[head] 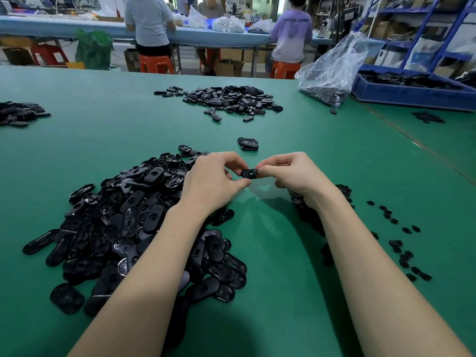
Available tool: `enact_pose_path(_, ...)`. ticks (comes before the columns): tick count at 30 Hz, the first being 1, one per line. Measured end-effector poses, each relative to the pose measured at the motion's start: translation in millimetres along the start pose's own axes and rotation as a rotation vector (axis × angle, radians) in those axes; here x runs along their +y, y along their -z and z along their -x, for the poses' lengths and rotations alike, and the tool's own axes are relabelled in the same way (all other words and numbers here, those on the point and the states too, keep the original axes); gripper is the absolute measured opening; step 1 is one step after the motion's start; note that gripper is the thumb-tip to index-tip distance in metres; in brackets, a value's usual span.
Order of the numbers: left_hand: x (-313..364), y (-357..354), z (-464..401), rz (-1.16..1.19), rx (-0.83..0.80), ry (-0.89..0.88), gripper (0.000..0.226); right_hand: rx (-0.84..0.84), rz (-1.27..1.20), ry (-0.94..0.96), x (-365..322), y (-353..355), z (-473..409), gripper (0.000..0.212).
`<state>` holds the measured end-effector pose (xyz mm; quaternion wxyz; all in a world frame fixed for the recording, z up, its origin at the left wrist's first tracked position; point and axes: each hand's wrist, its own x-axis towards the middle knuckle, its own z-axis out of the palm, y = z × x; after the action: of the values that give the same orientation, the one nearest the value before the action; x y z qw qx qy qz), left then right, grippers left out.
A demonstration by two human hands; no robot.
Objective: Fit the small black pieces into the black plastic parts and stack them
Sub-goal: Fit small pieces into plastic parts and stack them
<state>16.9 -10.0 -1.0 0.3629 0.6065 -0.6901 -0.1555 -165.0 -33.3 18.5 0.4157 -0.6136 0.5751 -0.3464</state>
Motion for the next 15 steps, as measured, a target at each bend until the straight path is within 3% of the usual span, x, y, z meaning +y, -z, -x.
enact_pose_path(11, 7.3, 2.1, 4.4, -0.067, 0.076, -0.024, 0.018, 0.019, -0.029, -0.050, 0.2, -7.7, -1.0, 0.006)
enact_pose_path(15, 4.3, 2.7, 2.2, 0.068, 0.051, 0.002, 0.019, 0.037, -0.051, -0.076, -0.3, -7.3, -1.6, 0.005)
